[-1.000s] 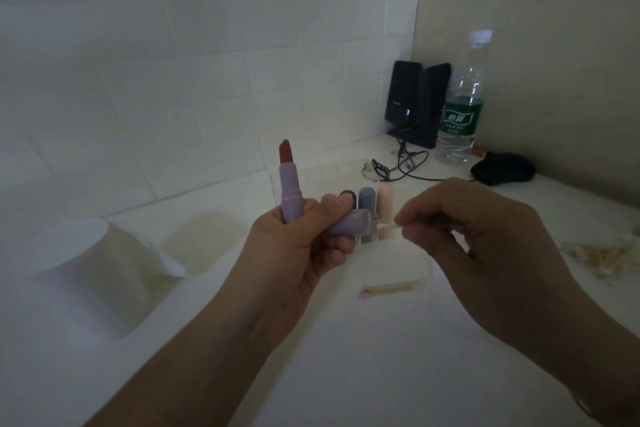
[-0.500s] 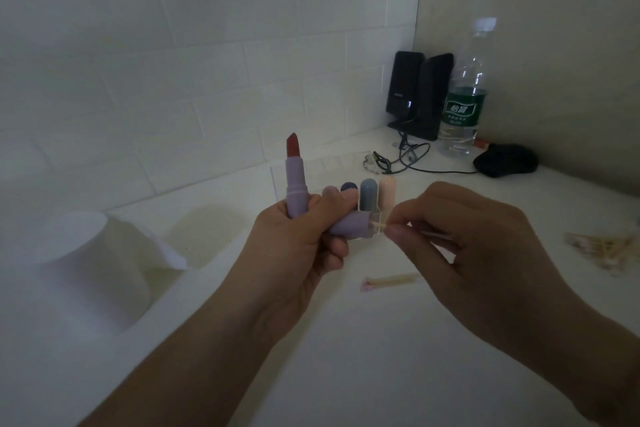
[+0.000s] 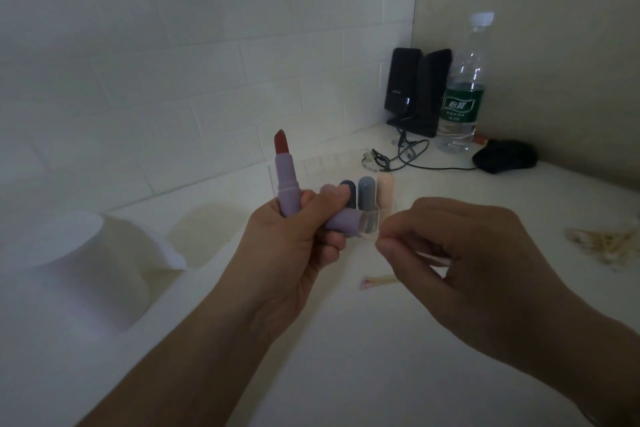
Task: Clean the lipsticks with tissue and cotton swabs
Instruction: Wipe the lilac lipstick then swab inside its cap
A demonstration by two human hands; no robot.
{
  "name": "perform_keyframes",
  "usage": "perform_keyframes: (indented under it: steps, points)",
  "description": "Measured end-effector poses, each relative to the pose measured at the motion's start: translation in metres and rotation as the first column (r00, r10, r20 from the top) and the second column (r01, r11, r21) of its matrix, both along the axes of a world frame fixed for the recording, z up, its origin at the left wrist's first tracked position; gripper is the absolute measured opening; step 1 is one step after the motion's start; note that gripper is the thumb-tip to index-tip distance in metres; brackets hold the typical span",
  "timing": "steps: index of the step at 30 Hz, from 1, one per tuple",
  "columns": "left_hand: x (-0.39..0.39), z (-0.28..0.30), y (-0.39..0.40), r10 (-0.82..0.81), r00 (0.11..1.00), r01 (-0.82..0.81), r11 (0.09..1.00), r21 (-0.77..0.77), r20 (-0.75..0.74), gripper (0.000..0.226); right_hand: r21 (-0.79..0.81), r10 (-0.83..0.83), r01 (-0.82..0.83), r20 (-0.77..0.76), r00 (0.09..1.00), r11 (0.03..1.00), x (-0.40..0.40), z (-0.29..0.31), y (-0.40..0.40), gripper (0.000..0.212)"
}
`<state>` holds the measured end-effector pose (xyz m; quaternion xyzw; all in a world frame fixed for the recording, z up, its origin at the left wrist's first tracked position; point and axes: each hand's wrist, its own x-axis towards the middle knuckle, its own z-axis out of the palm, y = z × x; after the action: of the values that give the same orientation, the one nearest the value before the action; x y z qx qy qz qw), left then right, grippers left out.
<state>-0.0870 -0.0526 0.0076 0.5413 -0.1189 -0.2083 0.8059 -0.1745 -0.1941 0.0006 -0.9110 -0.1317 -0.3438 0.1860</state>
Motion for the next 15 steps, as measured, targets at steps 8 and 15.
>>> perform_keyframes:
  steps: [8, 15]
  points:
    - [-0.0012, -0.0014, 0.0015, -0.059, 0.989, 0.053, 0.997, 0.05, 0.134, 0.027, 0.14, -0.041, 0.032, 0.06, 0.997, 0.99, -0.0028, 0.0043, 0.0031, 0.005]
    - [-0.0007, 0.0013, 0.0015, -0.031, 0.996, 0.027, 0.998, 0.058, 0.082, 0.025, 0.137, -0.036, 0.033, 0.024, 0.999, 0.99, -0.0018, 0.0037, 0.0029, 0.009]
